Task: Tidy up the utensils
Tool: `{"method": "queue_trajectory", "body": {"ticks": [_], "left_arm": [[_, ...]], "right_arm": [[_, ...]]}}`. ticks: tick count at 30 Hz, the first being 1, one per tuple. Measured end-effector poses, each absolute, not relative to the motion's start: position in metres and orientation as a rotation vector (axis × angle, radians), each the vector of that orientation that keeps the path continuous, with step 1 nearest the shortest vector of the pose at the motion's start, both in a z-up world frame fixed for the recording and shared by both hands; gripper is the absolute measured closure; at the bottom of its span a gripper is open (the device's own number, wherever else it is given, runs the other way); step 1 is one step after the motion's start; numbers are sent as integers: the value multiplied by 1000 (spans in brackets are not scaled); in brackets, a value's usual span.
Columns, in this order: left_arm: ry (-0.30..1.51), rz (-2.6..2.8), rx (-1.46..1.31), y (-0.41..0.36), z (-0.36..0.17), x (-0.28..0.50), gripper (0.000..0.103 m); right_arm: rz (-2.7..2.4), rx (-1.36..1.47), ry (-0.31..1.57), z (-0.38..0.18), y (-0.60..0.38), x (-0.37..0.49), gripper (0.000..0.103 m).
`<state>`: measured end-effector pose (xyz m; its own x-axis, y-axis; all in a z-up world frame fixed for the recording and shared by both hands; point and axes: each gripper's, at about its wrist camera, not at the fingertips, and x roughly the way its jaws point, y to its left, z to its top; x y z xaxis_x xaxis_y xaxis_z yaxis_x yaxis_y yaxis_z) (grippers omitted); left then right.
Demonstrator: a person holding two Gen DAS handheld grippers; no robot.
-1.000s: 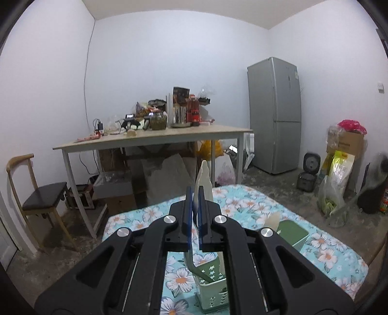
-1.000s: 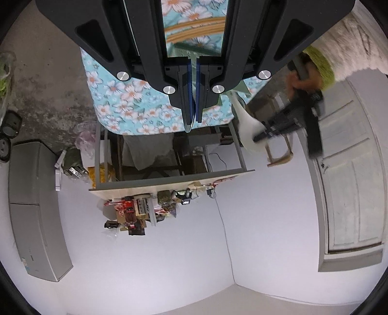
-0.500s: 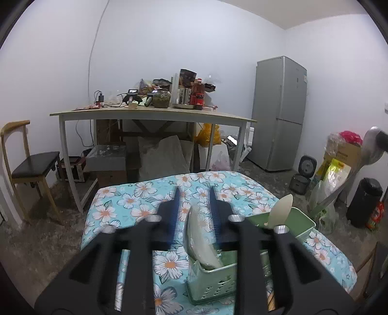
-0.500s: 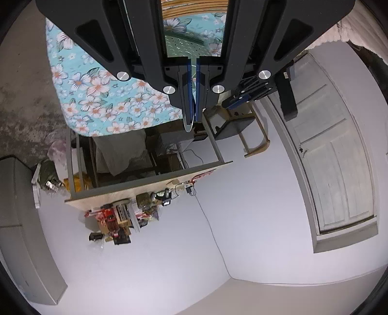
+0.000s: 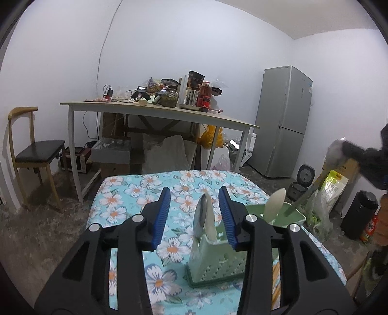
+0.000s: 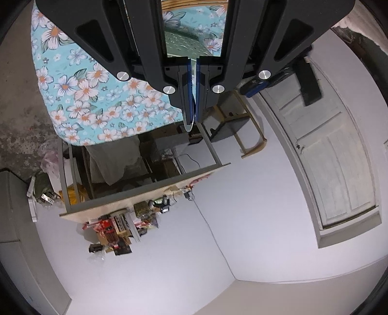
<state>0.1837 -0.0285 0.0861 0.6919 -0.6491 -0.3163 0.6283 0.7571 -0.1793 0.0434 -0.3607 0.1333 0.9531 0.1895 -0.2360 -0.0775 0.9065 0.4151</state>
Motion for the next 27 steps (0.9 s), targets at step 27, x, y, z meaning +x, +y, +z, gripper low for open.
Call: {"method": "queue_trajectory", "body": {"ticks": [27], "left_arm": [[537, -726, -53, -1, 39, 148, 57]], "right_arm": [[-10, 588, 459, 45, -379, 6, 77]]}}
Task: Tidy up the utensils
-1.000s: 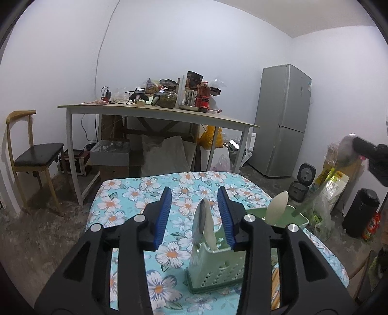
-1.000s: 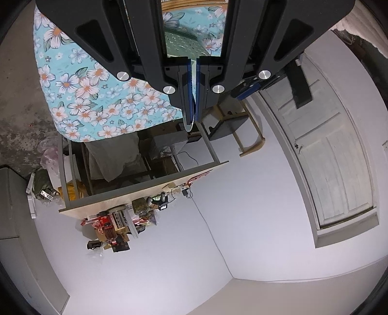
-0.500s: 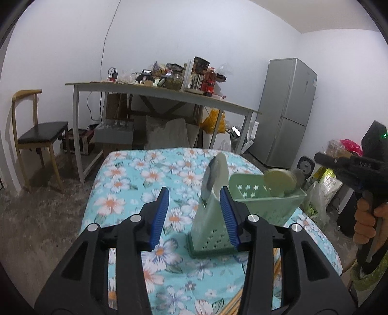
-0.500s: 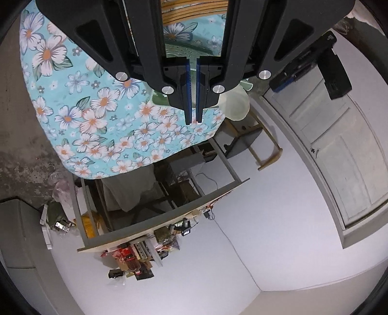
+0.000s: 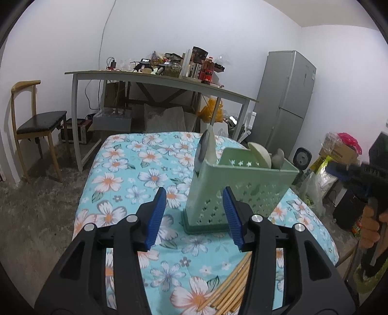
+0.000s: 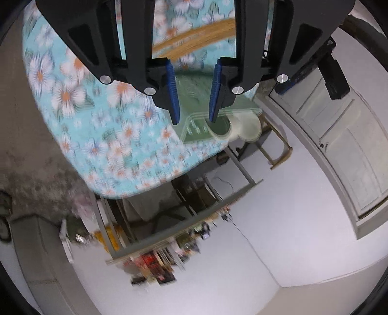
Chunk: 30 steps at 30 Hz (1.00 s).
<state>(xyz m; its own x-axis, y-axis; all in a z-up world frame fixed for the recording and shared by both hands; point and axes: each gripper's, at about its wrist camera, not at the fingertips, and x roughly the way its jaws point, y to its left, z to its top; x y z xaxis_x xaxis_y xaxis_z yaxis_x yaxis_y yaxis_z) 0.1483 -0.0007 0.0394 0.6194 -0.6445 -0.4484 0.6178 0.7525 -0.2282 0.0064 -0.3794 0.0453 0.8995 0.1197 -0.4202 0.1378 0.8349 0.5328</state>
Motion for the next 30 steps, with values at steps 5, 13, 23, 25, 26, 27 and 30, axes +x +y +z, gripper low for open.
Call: {"method": "queue_trajectory", "body": {"ticks": [5, 13, 23, 25, 26, 27, 30], "left_arm": [[580, -731, -39, 0, 28, 145, 57], [668, -718, 8, -4, 5, 135, 56], [715, -706, 30, -7, -8, 134, 56], [717, -707, 32, -9, -8, 135, 56], [718, -710, 33, -10, -9, 135, 56], [720, -712, 34, -11, -9, 135, 56], [722, -721, 35, -14, -10, 136, 56]], "right_arm": [[-28, 682, 590, -5, -370, 0, 77], [9, 825, 786, -72, -350, 5, 77], [10, 929, 843, -104, -347, 17, 77], [10, 962, 829, -108, -351, 18, 77], [9, 979, 822, -110, -354, 19, 79], [6, 992, 815, -111, -356, 20, 79], [2, 1053, 797, -117, -368, 23, 86]]}}
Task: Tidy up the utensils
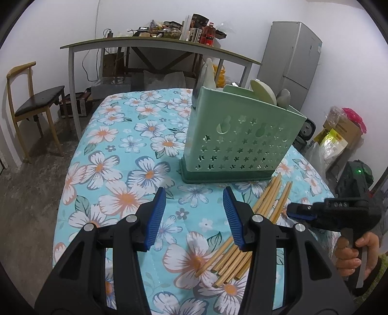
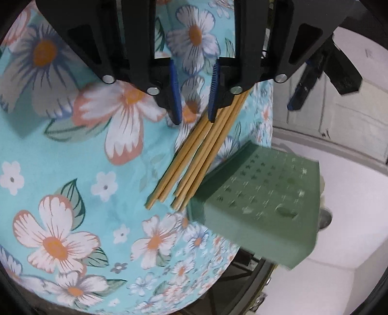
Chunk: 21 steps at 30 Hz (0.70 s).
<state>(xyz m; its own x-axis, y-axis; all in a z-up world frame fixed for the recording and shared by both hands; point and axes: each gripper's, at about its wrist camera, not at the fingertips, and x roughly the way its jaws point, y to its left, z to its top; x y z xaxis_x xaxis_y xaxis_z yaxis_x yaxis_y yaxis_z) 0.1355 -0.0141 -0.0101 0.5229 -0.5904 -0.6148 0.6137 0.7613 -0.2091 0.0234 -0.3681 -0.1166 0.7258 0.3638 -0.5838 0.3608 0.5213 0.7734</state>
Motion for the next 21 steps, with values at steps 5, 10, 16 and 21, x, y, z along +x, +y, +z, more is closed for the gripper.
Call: {"method": "queue_trajectory", "body": {"ticks": [5, 10, 16, 21], "left_arm": [[732, -739, 32, -19, -14, 138, 56], [740, -751, 26, -21, -17, 141, 56], [736, -759, 21, -21, -16, 140, 56], [735, -759, 22, -21, -16, 140, 56]], "right_arm": [[4, 1132, 776, -126, -380, 26, 94], [3, 1161, 763, -127, -382, 34, 95], [3, 1190, 750, -127, -384, 36, 95], [1, 1209, 737, -127, -384, 41, 95]]}}
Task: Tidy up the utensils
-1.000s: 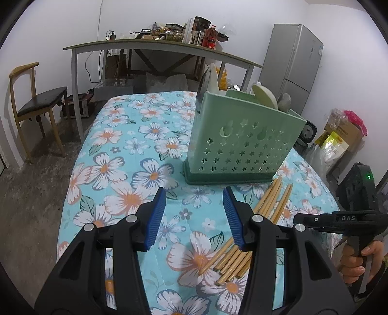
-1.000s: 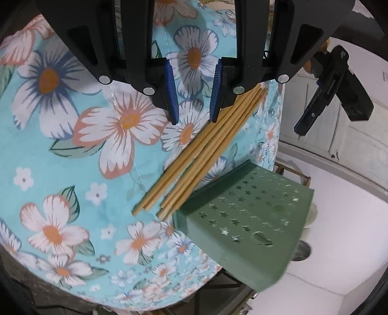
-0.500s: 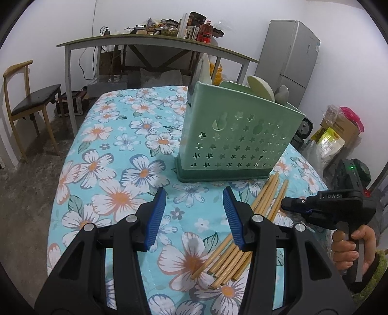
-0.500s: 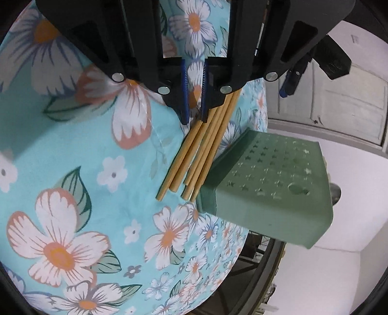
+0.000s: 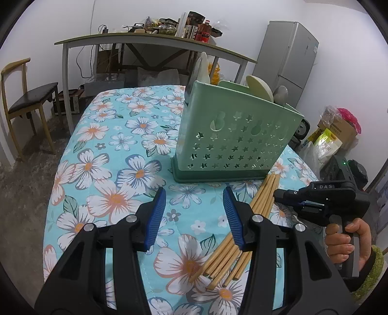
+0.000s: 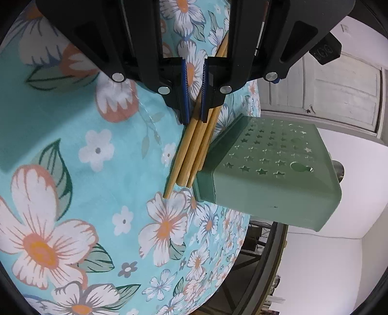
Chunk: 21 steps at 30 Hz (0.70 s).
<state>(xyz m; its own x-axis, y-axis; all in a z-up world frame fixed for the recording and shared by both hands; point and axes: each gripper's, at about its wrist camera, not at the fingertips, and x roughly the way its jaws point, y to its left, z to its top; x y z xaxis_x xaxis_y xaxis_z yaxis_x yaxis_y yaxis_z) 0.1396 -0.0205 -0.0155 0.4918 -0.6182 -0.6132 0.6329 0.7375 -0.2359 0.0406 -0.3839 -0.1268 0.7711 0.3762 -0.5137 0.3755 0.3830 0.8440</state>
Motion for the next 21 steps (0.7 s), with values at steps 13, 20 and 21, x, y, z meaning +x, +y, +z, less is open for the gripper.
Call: {"method": "queue_trajectory", "body": {"ticks": [13, 20, 21], "left_arm": [[744, -764, 47, -27, -16, 133, 56], [749, -798, 74, -36, -19, 130, 56], [753, -808, 81, -38, -20, 128, 56]], "right_arm": [[-108, 864, 851, -102, -368, 67, 103], [-70, 897, 862, -101, -378, 42, 103], [-68, 903, 861, -101, -378, 39, 103]]}}
